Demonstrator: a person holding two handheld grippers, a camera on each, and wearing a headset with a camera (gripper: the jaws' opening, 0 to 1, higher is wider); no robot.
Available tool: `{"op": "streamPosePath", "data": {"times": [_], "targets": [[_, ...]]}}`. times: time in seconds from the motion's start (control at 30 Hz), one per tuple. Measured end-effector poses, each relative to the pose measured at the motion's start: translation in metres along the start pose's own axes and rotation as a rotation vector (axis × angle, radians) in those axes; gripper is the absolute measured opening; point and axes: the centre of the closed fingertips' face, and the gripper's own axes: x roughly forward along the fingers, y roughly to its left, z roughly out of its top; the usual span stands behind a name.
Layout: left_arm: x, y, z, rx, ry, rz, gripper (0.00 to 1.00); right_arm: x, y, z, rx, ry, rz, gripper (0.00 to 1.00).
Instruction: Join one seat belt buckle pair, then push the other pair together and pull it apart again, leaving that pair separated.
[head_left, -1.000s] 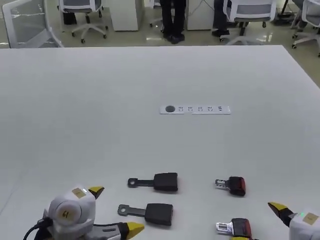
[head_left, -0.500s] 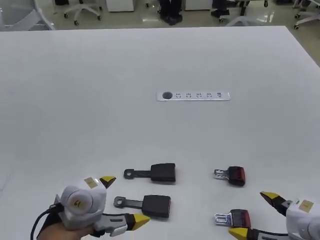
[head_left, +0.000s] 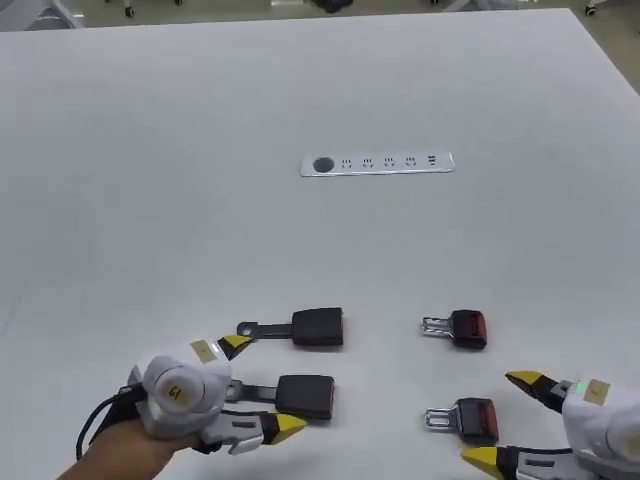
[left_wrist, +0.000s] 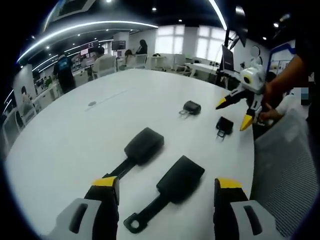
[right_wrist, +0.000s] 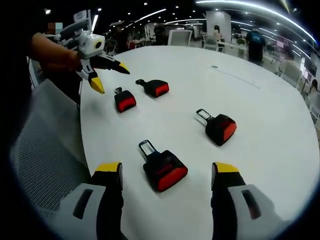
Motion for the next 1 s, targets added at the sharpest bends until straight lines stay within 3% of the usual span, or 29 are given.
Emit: {"op": "streamPosePath", "data": {"times": [0.2, 0.5, 0.57, 0.67, 0.7, 0.73, 0.77, 0.8, 0.9, 1.0], "targets": [[0.016, -0.010, -0.001, 0.070, 0.043, -0.065, 0.73, 0.006, 0.000, -0.005, -0.030, 0.026, 0.038, 0.64], [0.033, -0.018, -0.016, 0.177, 0.123, -0.152, 0.62, 0.014, 0.004, -0.002, -0.102, 0.080, 0.111, 0.52], [0.034, -0.021, -0.020, 0.222, 0.146, -0.177, 0.59, 0.015, 0.007, -0.005, -0.145, 0.106, 0.130, 0.47], [0.036, -0.022, -0.026, 0.249, 0.152, -0.196, 0.53, 0.017, 0.011, -0.013, -0.282, 0.164, 0.153, 0.37], [0.037, -0.023, -0.028, 0.258, 0.160, -0.202, 0.52, 0.016, 0.007, -0.020, -0.298, 0.198, 0.126, 0.36], [0.037, -0.022, -0.031, 0.284, 0.174, -0.205, 0.52, 0.020, 0.014, -0.019, -0.303, 0.181, 0.157, 0.35], [0.038, -0.022, -0.027, 0.321, 0.148, -0.211, 0.52, 0.021, 0.013, -0.019, -0.289, 0.177, 0.155, 0.35], [0.037, -0.021, -0.029, 0.287, 0.155, -0.211, 0.52, 0.022, 0.013, -0.019, -0.280, 0.179, 0.159, 0.35], [0.038, -0.024, -0.027, 0.303, 0.141, -0.232, 0.48, 0.022, 0.015, -0.018, -0.290, 0.173, 0.169, 0.35], [0.041, -0.022, -0.029, 0.317, 0.154, -0.249, 0.38, 0.023, 0.016, -0.018, -0.290, 0.170, 0.175, 0.35]]}}
